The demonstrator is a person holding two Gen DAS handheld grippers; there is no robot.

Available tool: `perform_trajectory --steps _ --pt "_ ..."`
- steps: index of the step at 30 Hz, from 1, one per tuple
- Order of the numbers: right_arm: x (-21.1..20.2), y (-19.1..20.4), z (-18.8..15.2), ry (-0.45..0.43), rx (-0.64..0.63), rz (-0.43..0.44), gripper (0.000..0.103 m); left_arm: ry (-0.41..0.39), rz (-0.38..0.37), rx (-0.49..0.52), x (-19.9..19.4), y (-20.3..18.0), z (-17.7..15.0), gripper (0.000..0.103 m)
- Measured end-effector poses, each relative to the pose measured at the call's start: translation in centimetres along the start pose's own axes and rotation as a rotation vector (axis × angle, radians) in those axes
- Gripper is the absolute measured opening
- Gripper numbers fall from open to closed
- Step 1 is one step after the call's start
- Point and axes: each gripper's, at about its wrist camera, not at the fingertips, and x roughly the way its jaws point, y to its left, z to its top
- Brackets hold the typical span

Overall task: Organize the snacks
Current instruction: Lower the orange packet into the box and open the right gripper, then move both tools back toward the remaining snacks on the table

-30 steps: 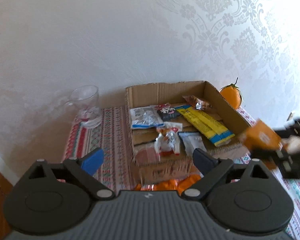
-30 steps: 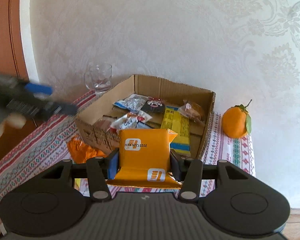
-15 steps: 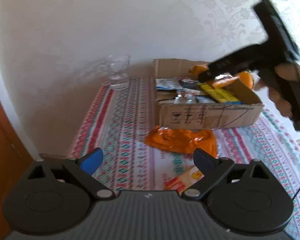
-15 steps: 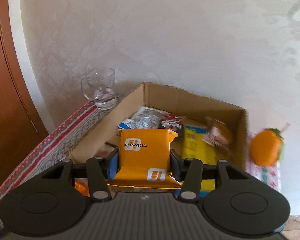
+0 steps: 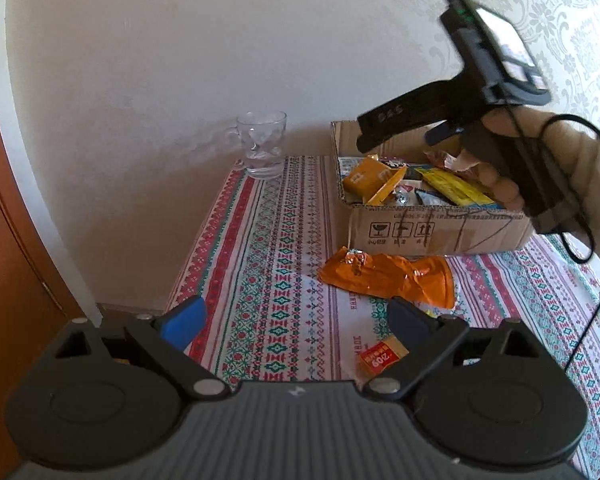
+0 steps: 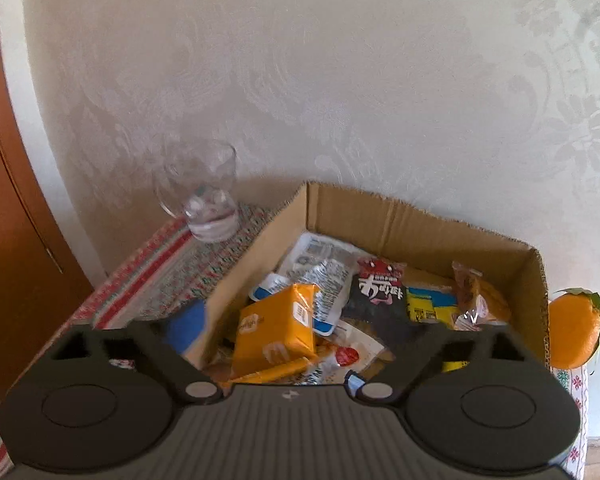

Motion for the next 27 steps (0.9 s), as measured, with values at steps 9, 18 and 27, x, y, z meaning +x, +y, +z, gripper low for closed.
perform_trajectory --steps 9,18,27 --pt "-3.9 1.8 -3.7 -0.012 -0.038 -0.015 0.103 0.032 -0.006 -0.043 0.6 0.8 -0.2 0.097" --pt "-5.9 3.5 -8.4 0.034 -0.044 0.015 0.103 0.041 0.03 -0.098 0.5 2.8 -0.8 0.097" --pt "-4.4 6.6 -12.1 0.146 -0.047 0.001 0.103 0.025 0.04 -0.113 -0.5 3.5 -1.1 0.097"
